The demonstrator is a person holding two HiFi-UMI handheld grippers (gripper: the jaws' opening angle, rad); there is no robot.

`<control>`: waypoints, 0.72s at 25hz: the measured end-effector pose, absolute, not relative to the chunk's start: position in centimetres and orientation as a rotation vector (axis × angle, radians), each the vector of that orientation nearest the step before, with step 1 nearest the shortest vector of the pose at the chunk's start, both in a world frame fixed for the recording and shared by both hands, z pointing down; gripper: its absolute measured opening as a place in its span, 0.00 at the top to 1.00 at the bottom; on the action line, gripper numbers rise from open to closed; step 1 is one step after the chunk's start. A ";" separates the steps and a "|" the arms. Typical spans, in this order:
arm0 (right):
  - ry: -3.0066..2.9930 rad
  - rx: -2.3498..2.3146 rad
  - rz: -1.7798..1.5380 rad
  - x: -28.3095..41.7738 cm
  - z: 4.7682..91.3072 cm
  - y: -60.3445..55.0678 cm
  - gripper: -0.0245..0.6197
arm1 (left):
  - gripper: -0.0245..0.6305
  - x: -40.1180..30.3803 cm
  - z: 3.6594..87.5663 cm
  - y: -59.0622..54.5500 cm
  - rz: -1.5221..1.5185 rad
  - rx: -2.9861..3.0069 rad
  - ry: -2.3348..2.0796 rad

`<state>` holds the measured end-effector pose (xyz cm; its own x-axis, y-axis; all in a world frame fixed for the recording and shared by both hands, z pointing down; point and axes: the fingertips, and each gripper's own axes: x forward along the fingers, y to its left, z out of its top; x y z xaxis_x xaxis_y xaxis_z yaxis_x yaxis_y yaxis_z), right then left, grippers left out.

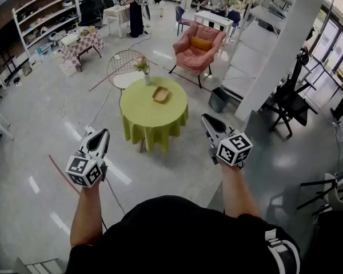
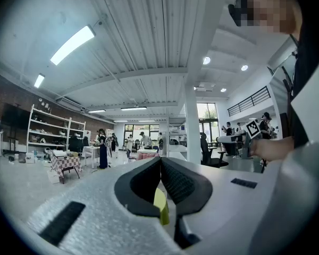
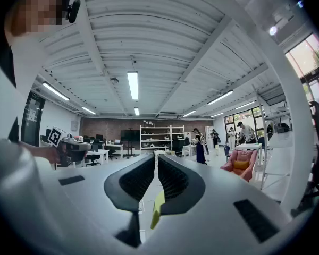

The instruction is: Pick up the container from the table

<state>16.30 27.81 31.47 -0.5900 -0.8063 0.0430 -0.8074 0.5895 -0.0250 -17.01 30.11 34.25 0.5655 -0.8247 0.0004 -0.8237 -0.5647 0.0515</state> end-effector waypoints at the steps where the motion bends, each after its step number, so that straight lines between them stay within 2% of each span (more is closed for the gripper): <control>1: -2.781 1.407 0.056 16.3 31.1 27.2 0.91 | 0.94 -16.9 33.9 29.8 -0.032 2.745 -1.451; 18: -2.758 1.389 0.065 23.5 32.4 24.0 0.91 | 0.94 -10.0 33.1 27.7 -0.014 2.743 -1.502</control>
<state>23.49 23.95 32.36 -0.5946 -0.8013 0.0660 -0.8035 0.5951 -0.0142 -9.98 27.74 33.15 0.5384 -0.8427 -0.0011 -0.8425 -0.5384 0.0172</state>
